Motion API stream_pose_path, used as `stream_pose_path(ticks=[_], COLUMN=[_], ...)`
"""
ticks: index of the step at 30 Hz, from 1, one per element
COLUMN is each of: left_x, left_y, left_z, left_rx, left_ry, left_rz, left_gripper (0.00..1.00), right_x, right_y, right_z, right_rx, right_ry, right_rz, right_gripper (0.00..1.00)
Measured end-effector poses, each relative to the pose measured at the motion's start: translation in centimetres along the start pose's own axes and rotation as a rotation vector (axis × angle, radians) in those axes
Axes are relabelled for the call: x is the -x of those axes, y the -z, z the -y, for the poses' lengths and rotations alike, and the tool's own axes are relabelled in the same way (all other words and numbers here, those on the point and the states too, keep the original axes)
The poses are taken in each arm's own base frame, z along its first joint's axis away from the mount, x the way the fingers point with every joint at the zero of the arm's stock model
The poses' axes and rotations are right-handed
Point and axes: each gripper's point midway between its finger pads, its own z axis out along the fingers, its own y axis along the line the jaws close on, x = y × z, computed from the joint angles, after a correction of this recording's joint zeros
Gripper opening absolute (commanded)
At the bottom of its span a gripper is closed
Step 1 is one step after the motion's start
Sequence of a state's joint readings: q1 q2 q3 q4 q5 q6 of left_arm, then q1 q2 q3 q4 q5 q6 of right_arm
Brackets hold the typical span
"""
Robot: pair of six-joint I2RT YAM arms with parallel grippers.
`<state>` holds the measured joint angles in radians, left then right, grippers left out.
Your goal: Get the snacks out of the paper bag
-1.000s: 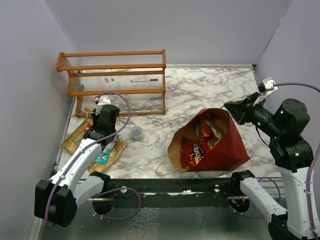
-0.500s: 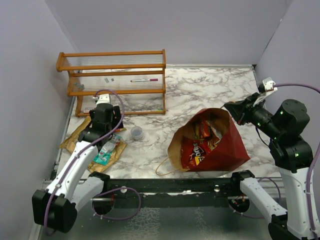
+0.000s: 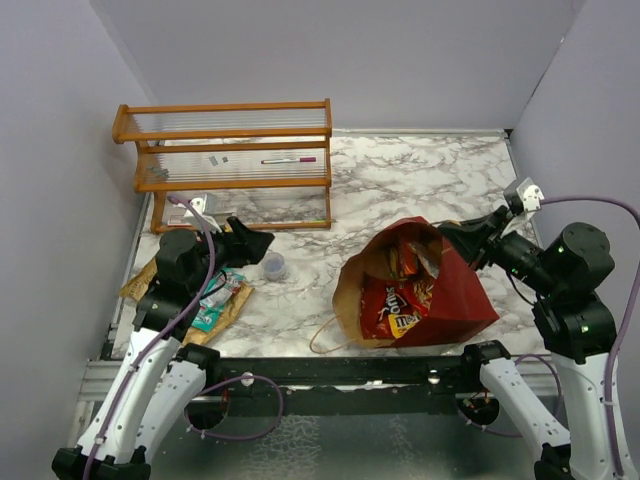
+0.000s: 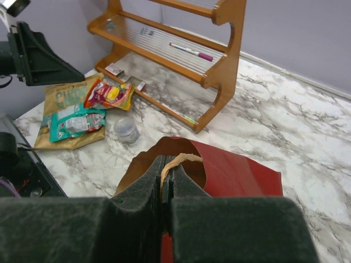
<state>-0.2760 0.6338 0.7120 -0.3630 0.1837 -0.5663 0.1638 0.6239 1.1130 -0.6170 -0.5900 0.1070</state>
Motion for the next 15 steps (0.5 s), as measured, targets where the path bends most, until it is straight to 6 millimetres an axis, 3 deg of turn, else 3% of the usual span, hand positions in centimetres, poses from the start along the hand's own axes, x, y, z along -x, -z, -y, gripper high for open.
stream_pose_path(ticks=[6, 9, 15], left_x=[-1.4, -2.6, -7.4], left_y=[-0.3, 0.3, 1.4], left_z=[5.5, 9.4, 17.2], left_rx=[-0.317, -0.455, -0.642], left_ry=[0.119, 0.116, 0.087], left_rz=[0.001, -0.041, -0.17], left_gripper=[0.6, 0.6, 0.6], right_x=[-0.2, -0.2, -0.2], right_y=[0.5, 0.5, 0.5], right_z=[-0.8, -0.9, -0.8], right_rx=[0.032, 0.031, 0.028], right_ry=[0.016, 0.017, 0.016], right_rz=[0.021, 0.022, 0.023], right_gripper=[0.02, 0.02, 0.02])
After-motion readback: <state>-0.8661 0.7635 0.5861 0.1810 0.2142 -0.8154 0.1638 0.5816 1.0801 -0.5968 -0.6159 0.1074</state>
